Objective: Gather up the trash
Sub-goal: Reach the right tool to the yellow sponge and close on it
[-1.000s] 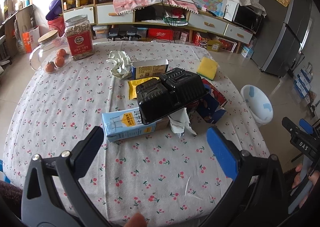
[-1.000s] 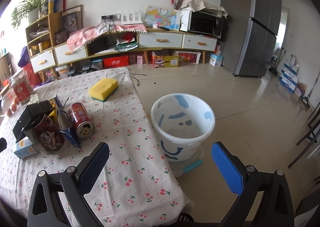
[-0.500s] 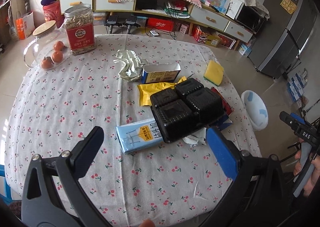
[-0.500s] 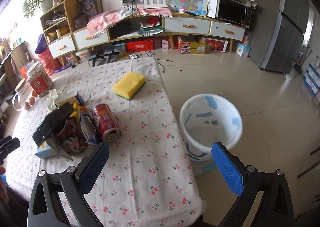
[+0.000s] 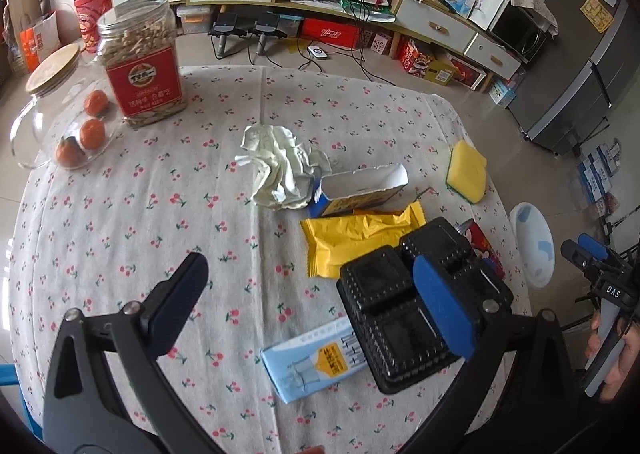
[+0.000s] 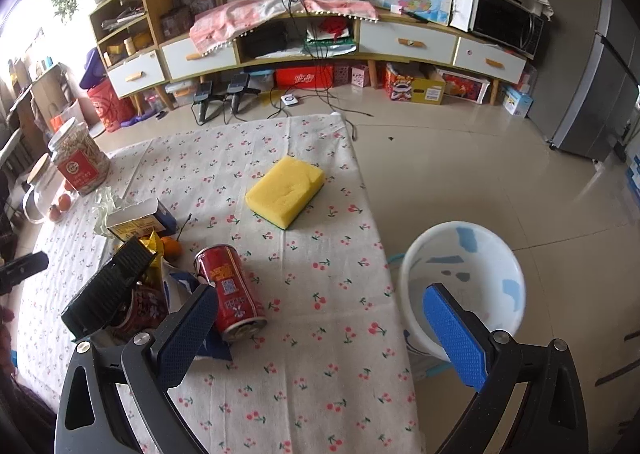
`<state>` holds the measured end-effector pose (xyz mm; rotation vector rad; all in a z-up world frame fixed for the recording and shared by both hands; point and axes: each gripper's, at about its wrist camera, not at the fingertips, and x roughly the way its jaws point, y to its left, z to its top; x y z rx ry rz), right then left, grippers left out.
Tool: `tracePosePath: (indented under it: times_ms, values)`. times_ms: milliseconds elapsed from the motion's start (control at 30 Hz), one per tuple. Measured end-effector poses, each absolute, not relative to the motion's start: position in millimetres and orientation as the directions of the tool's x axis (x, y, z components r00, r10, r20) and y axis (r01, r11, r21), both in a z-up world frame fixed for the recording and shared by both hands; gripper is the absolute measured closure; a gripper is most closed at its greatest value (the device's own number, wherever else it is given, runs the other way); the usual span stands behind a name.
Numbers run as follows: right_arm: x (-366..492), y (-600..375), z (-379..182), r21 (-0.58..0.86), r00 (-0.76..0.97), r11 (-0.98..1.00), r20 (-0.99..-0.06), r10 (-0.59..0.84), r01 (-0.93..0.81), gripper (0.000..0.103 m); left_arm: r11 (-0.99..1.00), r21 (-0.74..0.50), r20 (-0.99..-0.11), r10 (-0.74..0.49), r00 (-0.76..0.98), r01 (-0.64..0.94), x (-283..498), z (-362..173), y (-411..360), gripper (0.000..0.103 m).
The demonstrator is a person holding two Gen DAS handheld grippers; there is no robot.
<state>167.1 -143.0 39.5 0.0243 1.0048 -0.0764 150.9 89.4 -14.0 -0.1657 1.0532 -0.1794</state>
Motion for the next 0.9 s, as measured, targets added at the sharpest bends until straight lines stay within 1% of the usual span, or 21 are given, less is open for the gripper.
tracePosePath:
  times_ms: [167,300,367,467,533,567,633,667,733,767,800,833,900]
  values:
    - [188,-153,16,0.053,0.487,0.996,-0.874,0.014,0.067,0.000,0.973,-0.219,-0.873,-0.230,0.429,0.077,195,-33,80,0.010]
    - [202,-159,6,0.056,0.463,0.996,-0.886,0.021,0.062,0.000,0.972,-0.224,-0.896,-0.236,0.376,0.075,219,-47,69,0.012]
    - [207,-162,4,0.060,0.456,0.996,-0.890,0.024,0.064,0.000,0.970,-0.233,-0.903,-0.243,0.355,0.072,226,-52,63,0.014]
    - [213,-167,2,0.071,0.448,0.995,-0.894,0.035,0.064,0.000,0.969,-0.240,-0.909,-0.246,0.337,0.061,234,-58,61,0.022]
    - [216,-167,1,0.076,0.445,0.995,-0.895,0.040,0.064,0.000,0.970,-0.240,-0.916,-0.240,0.321,0.040,236,-62,63,0.032]
    - [217,-167,1,0.078,0.443,0.995,-0.895,0.043,0.062,0.000,0.970,-0.242,-0.918,-0.239,0.317,0.029,238,-64,63,0.035]
    - [220,-166,0,0.081,0.442,0.995,-0.896,0.047,0.058,0.000,0.969,-0.245,-0.917,-0.236,0.320,0.013,237,-65,66,0.049]
    - [221,-165,0,0.081,0.443,0.995,-0.895,0.048,0.055,0.000,0.969,-0.245,-0.916,-0.234,0.326,0.008,237,-64,67,0.053]
    - [223,-164,1,0.074,0.448,0.996,-0.893,0.043,0.052,0.000,0.969,-0.247,-0.912,-0.234,0.335,0.006,236,-64,71,0.070]
    - [225,-163,2,0.070,0.449,0.996,-0.892,0.039,0.052,0.000,0.967,-0.253,-0.909,-0.240,0.340,0.007,235,-64,71,0.076]
    - [228,-163,2,0.067,0.451,0.996,-0.892,0.035,0.054,0.000,0.965,-0.261,-0.906,-0.248,0.343,0.008,234,-63,73,0.086]
    - [230,-163,2,0.067,0.451,0.996,-0.892,0.034,0.058,0.000,0.966,-0.258,-0.906,-0.244,0.346,0.006,232,-62,75,0.091]
    - [235,-164,1,0.071,0.452,0.995,-0.891,0.032,0.069,0.000,0.966,-0.260,-0.899,-0.241,0.366,-0.003,228,-58,79,0.093]
